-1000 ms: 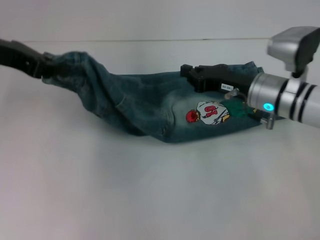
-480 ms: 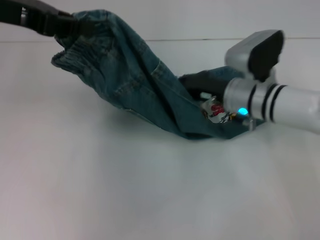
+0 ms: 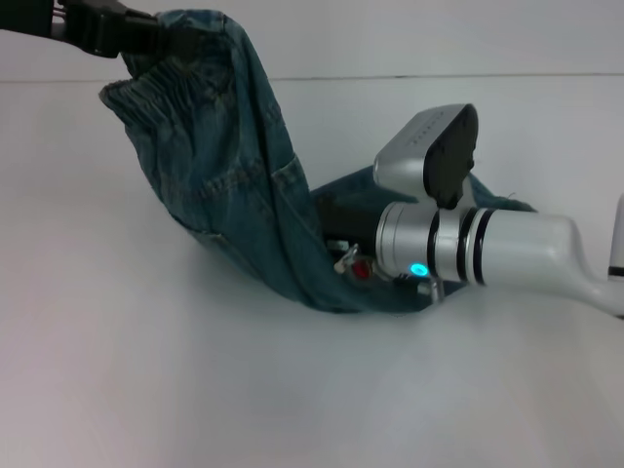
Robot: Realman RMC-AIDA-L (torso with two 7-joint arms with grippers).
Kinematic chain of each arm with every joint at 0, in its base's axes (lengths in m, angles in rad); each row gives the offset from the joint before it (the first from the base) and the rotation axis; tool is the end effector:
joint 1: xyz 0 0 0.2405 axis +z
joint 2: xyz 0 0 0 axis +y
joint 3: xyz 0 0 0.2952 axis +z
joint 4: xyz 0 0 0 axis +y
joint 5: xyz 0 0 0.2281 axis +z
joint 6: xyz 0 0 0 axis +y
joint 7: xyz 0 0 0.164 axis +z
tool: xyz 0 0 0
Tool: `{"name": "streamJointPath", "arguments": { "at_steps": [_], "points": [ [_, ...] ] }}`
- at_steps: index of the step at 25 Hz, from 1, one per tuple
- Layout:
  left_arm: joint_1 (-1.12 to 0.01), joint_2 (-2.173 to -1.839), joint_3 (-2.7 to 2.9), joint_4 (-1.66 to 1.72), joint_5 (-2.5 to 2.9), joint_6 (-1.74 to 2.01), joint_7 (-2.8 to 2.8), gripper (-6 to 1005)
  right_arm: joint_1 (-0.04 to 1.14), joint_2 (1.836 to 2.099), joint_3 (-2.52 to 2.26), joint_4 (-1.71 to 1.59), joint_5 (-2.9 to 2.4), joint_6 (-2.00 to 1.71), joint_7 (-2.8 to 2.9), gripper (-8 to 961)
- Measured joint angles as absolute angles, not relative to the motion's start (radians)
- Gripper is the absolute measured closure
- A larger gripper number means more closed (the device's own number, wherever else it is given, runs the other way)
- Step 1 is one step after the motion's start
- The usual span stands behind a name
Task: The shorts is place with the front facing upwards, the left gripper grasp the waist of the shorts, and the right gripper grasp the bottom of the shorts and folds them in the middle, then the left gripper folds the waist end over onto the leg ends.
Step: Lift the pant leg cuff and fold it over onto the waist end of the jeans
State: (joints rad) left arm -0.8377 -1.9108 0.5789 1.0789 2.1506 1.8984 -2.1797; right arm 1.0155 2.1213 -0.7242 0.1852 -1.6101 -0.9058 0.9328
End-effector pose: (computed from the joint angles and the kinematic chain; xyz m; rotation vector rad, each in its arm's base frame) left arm -0.1640 0.4381 0.1127 -2.8124 -0.8496 -0.5184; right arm 0.1954 0.4157 -0.1975 -2.6444 0.7233 0.6240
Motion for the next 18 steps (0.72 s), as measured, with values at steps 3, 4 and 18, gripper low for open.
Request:
{"name": "streamJointPath", "arguments": {
  "at_steps": [3,4,18],
  "points": [
    [-0.838,-1.91,0.579,1.073,2.15,1.896,-2.18,966,1.023,2.121,-0.703,0.218,-1.622,-0.942,0.933,956],
    [-0.838,-1.911,0.58,1.072,2.15,1.895,-2.18,966,1.026,2.121,-0.687,0.229,-1.637,-0.953,0.933,956],
    [-0.841,-1.913,0.59,1.022,2.157,1.873,-2.173,965,1.027,2.116,-0.151,0.316,-2.26,-0.778,0.94,956]
  ]
}}
